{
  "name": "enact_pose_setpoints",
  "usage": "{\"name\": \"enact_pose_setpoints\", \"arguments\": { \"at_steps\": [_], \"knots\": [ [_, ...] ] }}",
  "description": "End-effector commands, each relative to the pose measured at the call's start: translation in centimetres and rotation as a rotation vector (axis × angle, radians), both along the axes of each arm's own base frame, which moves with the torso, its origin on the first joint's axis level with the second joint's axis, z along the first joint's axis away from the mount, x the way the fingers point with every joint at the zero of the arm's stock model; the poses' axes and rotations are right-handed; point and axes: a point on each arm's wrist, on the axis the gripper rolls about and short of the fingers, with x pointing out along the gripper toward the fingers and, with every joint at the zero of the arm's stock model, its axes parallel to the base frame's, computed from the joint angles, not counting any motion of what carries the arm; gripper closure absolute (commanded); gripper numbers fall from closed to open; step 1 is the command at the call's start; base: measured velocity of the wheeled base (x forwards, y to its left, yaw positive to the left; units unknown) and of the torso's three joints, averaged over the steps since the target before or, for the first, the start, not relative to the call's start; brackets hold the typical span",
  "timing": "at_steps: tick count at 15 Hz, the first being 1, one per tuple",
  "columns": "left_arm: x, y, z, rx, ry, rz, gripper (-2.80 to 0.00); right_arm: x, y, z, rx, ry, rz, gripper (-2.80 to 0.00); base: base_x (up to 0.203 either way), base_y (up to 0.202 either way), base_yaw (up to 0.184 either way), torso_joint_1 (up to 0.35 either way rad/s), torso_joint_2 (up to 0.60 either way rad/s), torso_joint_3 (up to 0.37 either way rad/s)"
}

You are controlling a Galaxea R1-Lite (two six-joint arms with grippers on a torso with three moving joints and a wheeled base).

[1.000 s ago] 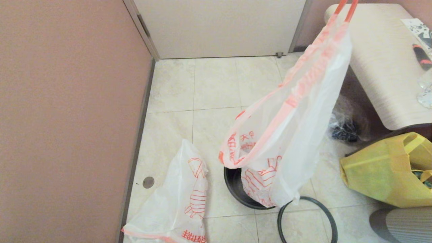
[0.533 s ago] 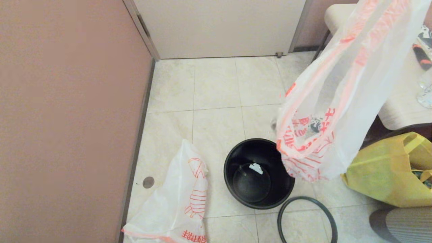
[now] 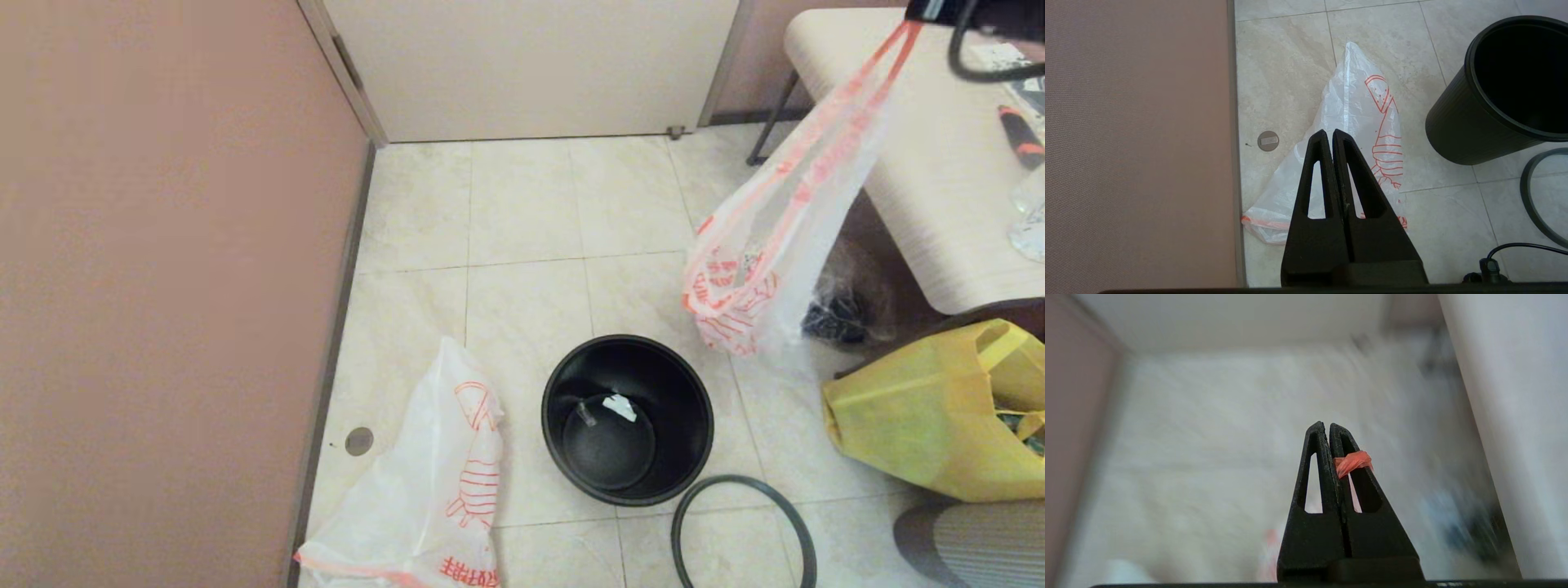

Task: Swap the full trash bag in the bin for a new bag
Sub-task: Place the trash bag on the floor

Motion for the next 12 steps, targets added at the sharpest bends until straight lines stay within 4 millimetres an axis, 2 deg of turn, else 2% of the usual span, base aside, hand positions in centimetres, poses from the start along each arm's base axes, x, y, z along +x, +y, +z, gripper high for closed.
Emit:
{"name": "enact_pose_setpoints", "arguments": {
  "at_steps": [1,2,4,7,8,9,10,11,12],
  "knots": [
    [0.0,0.0,-0.1,0.0,0.003,0.001,0.0,8.6,-1.2,-7.5,-0.024,0.196,-0.074,0.0,0.0,0.0,0.0,0.0,0.0,0.0],
    [0.0,0.0,-0.1,0.0,0.003,0.001,0.0,11.6,-2.1,-10.8,-0.029,0.257,-0.105,0.0,0.0,0.0,0.0,0.0,0.0,0.0],
    [0.0,0.0,-0.1,-0.001,0.003,0.0,0.0,15.7,-3.9,-16.5,-0.036,0.36,-0.156,0.0,0.0,0.0,0.0,0.0,0.0,0.0],
    [0.0,0.0,-0.1,-0.001,0.003,0.0,0.0,19.4,-5.5,-24.2,-0.089,0.504,-0.243,0.0,0.0,0.0,0.0,0.0,0.0,0.0],
    [0.0,0.0,-0.1,0.0,0.003,-0.001,0.0,19.9,-5.7,-25.7,-0.115,0.532,-0.283,0.0,0.0,0.0,0.0,0.0,0.0,0.0],
    [0.0,0.0,-0.1,0.0,0.003,-0.001,0.0,20.0,-5.7,-26.2,-0.128,0.545,-0.302,0.0,0.0,0.0,0.0,0.0,0.0,0.0],
    [0.0,0.0,-0.1,-0.001,0.003,0.0,0.0,19.8,-5.5,-25.9,-0.128,0.543,-0.299,0.0,0.0,0.0,0.0,0.0,0.0,0.0],
    [0.0,0.0,-0.1,0.0,0.003,0.001,0.0,19.5,-5.5,-25.1,-0.127,0.53,-0.299,-2.8,0.0,0.0,0.0,0.0,0.0,0.0],
    [0.0,0.0,-0.1,0.0,0.003,0.001,0.0,19.2,-5.4,-24.3,-0.124,0.515,-0.298,-2.8,0.0,0.0,0.0,0.0,0.0,0.0]
  ]
}}
